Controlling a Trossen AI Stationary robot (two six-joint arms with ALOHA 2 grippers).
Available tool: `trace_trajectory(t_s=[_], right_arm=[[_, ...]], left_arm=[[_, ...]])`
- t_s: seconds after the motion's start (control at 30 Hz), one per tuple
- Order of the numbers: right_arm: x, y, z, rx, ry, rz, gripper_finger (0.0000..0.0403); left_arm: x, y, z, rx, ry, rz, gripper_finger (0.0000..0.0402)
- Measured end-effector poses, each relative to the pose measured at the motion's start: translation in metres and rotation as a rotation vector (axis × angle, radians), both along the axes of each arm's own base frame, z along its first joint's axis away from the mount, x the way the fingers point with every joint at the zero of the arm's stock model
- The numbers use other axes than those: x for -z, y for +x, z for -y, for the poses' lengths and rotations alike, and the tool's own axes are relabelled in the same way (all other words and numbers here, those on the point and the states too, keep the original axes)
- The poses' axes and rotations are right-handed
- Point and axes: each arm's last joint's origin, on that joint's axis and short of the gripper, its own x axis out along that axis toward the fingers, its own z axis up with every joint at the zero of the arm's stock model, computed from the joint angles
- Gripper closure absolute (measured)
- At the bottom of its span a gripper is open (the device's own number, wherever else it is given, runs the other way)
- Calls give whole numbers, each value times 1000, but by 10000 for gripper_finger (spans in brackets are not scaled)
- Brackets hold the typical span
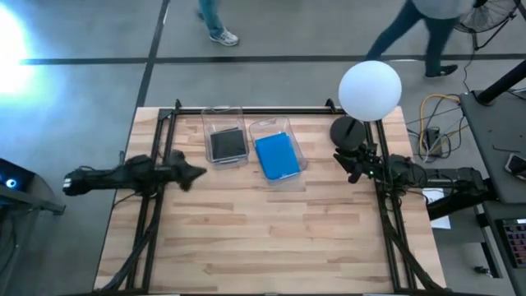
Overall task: Pick & place jewel cases by type
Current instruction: Return to Home Position
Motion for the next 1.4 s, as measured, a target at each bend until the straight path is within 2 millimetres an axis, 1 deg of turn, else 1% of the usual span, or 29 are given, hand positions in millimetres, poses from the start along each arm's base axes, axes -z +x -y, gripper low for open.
trace_trajectory(t_s=[0.03,0.07,0.1,0.2,0.27,0.3,0.33,0.47,0.57,0.93,1.0,1.1,1.17,1.27,1.33,1.37,1.4], right_arm=[[0,0,0,0,0,-3,221],[0,0,0,3,0,-5,222],[0,0,0,0,0,-6,222],[1,0,0,0,0,-11,222],[1,0,0,7,0,-14,220],[1,0,0,6,0,-14,219],[1,0,0,5,1,-14,218],[1,0,0,0,0,-16,219],[1,0,0,0,1,-17,222],[1,0,0,0,0,-18,219],[0,-1,0,8,-81,-44,220],[-7,-6,-2,-8,-139,15,220],[-11,-6,-6,-95,-251,26,218],[-10,-4,-17,-416,-513,6,218],[-3,-4,-23,-604,-636,-33,220],[-1,-4,-24,-657,-678,-46,221],[-1,-4,-25,-668,-696,-43,222]], left_arm=[[-1,3,0,-2,54,146,401],[-13,0,0,-21,113,244,401],[-13,0,0,-22,123,234,401],[4,3,0,-17,101,72,401],[10,3,1,30,62,22,401],[10,3,2,47,34,18,401],[10,3,2,56,47,22,401],[8,3,2,54,233,33,401],[9,5,2,57,309,4,401],[12,6,2,67,330,-33,401],[12,6,2,67,330,-34,401],[12,6,2,67,329,-37,401],[12,6,2,67,330,-37,401],[13,6,2,68,330,-40,401],[13,6,2,68,330,-40,401],[13,6,2,68,330,-40,401],[13,6,2,68,330,-40,401]])
